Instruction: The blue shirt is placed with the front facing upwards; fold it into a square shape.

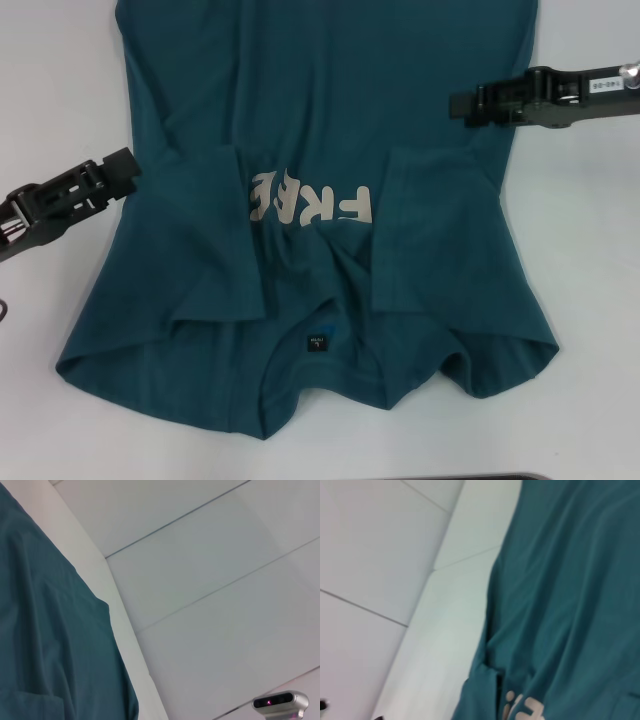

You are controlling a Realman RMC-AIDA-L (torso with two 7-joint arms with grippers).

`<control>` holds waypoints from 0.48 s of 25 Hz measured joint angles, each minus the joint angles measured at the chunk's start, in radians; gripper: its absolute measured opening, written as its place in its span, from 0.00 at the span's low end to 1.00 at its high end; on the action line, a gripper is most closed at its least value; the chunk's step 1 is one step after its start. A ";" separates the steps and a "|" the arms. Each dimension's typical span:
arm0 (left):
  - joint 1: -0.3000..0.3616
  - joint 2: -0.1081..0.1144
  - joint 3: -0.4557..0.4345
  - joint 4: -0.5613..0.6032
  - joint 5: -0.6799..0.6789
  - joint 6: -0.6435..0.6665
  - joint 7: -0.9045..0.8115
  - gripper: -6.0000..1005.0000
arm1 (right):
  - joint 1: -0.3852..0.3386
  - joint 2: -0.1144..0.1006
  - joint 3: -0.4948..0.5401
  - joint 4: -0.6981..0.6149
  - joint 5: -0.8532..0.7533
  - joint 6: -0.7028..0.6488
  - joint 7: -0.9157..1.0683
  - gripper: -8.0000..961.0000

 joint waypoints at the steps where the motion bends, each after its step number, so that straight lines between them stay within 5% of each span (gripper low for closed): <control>1: 0.000 0.003 0.002 -0.001 0.000 0.004 -0.003 0.75 | -0.003 -0.010 0.002 0.012 0.013 -0.017 -0.010 0.51; 5: 0.000 0.010 0.000 0.002 0.000 0.016 -0.015 0.75 | -0.024 -0.016 0.010 0.021 0.041 -0.078 -0.028 0.51; 12: 0.000 0.034 0.009 0.001 0.008 0.062 -0.037 0.75 | -0.049 -0.013 0.038 0.012 0.073 -0.189 -0.043 0.76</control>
